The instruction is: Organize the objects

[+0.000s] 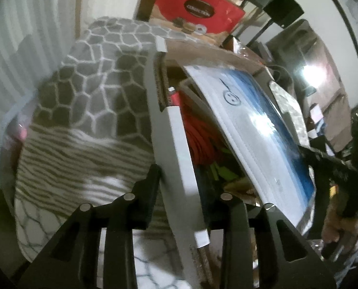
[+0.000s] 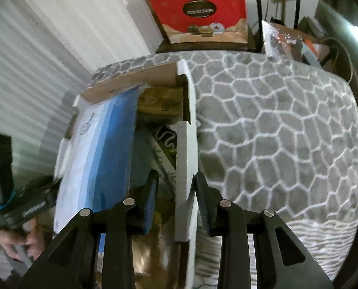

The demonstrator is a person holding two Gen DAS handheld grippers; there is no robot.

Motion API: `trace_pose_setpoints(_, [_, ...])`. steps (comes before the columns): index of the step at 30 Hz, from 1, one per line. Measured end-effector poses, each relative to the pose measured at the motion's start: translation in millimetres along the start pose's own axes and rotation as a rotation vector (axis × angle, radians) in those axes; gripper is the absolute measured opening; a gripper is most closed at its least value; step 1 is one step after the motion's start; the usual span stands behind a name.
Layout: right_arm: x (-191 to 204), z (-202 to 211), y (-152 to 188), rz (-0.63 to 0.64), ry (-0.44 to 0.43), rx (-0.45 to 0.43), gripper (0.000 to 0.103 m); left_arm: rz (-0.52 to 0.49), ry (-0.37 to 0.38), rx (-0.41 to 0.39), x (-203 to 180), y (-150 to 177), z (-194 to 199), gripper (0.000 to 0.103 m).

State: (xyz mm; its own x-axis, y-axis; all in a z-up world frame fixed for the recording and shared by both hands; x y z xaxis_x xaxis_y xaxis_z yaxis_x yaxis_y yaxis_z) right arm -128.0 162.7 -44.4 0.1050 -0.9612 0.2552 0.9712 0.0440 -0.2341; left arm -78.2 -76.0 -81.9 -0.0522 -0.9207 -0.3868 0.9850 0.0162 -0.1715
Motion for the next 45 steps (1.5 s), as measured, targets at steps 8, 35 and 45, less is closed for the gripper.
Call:
trace_pose_setpoints(8, [-17.3,2.4,-30.2,0.02,0.06,-0.002,0.032,-0.034,0.009,0.019,-34.0,13.2,-12.0,0.042])
trace_pose_setpoints(35, [-51.1,76.9,96.5,-0.216,-0.106,-0.184,0.089,-0.144,-0.133,-0.226,-10.5,-78.0,41.7,0.097])
trace_pose_setpoints(45, [-44.3,54.7,128.5,-0.285,-0.283,-0.155,0.082,-0.298,-0.056,-0.17,-25.5,-112.9,10.3,0.096])
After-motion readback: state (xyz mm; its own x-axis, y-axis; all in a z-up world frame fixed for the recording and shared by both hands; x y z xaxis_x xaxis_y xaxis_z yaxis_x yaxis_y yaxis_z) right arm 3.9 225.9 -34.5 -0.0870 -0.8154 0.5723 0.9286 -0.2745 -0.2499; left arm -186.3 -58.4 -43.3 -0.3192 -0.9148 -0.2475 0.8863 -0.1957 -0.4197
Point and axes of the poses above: each gripper's, at about its wrist camera, not at the fingertips, and z roughly against the way its jaws point, x to its left, y to its underside, the point moved 1 cm from there along -z, roughly the way its jaws point, and after that the axes turned 9 degrees about x, right-handed, at the moved point
